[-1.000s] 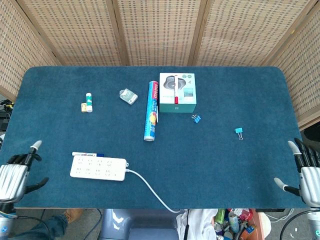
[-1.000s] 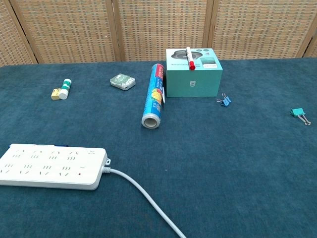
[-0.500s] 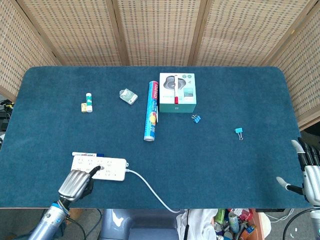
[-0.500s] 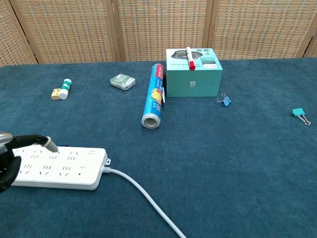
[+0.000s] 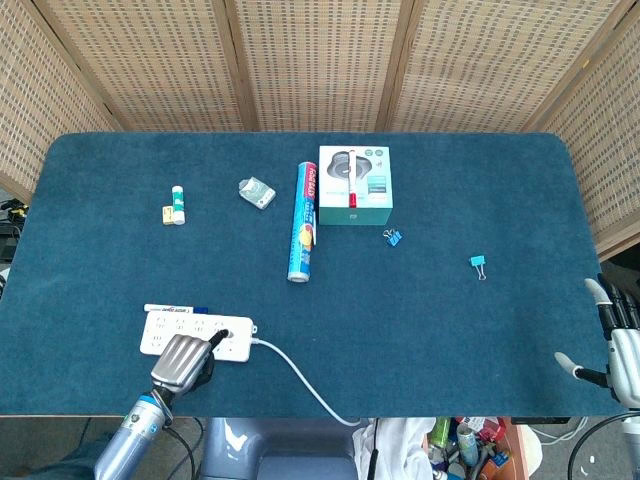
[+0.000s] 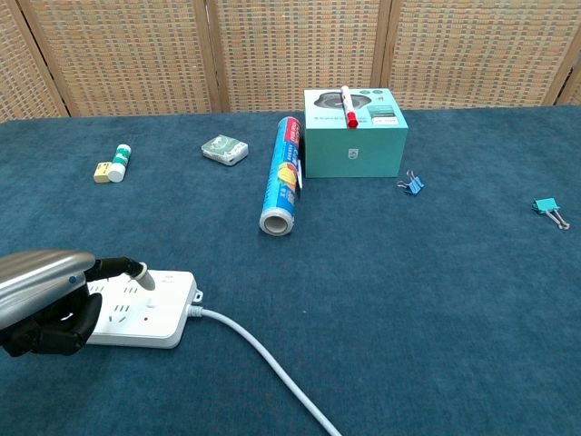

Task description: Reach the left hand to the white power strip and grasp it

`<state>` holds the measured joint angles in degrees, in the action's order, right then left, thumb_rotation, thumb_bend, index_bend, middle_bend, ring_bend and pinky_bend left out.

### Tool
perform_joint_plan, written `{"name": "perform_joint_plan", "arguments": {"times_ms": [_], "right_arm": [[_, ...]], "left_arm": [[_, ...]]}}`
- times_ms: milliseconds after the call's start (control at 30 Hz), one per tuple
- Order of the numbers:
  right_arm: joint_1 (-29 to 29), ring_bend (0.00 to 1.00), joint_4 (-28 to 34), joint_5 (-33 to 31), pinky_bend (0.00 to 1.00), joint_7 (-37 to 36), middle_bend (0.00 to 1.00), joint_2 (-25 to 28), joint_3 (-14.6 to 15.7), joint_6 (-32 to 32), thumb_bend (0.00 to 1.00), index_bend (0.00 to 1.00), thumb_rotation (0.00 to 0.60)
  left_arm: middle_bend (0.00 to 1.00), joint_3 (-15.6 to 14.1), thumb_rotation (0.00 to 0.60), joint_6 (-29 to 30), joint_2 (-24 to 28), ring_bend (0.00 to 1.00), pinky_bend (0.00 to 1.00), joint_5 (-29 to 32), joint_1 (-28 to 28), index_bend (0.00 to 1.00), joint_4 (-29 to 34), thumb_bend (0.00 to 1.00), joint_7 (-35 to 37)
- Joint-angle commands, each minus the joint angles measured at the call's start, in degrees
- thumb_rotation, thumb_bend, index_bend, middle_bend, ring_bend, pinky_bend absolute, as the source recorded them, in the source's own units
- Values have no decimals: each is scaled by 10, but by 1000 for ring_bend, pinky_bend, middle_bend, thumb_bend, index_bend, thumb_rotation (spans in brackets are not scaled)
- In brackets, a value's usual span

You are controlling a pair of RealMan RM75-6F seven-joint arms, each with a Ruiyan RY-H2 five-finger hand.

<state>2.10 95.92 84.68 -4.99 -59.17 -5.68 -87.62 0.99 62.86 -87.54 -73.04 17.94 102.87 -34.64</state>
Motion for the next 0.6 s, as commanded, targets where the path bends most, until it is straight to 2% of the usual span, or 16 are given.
{"name": "perform_joint_plan", "arguments": {"times_ms": [33,600], "right_arm": [[0,0,0,0,0,0,0,0,0,0,0,0,600],[-1,0,-1,-1,0,-9,0,3,-1,-2,0,0,600]], "left_arm": [[1000,-3,600,0,-1,988,1000,7,3,238,-1,1000,-2],[1000,-18,600,-7,-4,989,1000,51,24,253,-3,1000,-21]]}}
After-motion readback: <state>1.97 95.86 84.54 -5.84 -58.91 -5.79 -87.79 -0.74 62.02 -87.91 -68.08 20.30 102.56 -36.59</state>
